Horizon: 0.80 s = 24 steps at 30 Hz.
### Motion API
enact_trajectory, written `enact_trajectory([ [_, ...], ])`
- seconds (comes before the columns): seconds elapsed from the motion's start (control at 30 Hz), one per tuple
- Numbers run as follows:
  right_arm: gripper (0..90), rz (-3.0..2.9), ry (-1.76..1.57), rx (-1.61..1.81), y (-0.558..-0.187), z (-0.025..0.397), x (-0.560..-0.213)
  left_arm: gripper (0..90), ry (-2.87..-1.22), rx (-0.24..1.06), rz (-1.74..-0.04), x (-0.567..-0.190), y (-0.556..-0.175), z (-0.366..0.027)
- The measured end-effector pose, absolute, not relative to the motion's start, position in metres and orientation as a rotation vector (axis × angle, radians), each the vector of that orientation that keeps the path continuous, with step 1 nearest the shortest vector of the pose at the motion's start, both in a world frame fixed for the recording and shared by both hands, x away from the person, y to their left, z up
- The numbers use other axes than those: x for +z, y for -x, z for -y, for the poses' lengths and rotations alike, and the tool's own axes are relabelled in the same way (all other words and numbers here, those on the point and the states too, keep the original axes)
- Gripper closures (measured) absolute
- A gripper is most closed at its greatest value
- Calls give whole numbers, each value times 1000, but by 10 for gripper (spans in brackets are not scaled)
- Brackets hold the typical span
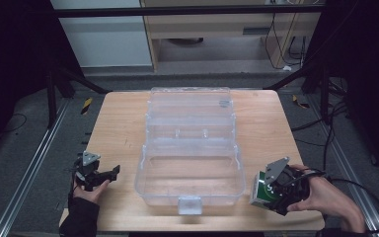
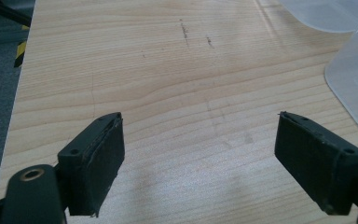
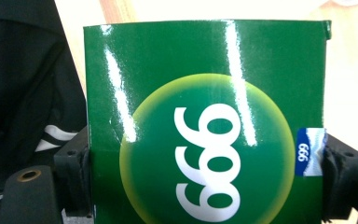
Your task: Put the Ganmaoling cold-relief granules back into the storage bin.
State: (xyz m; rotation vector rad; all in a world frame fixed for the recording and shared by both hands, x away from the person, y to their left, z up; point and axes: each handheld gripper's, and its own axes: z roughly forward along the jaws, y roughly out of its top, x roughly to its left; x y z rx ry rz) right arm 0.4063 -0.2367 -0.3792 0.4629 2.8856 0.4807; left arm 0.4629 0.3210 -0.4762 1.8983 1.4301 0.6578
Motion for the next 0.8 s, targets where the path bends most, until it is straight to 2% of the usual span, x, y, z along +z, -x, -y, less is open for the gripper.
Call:
enact_trajectory([
  [0.5, 161, -2842, -438, 519, -408, 223, -323, 153, -1898, 657, -1433, -476, -463, -321],
  [0.8, 161, -2830, -366, 520, -416, 204, -303, 153, -1896, 657, -1432, -476, -463, -322],
])
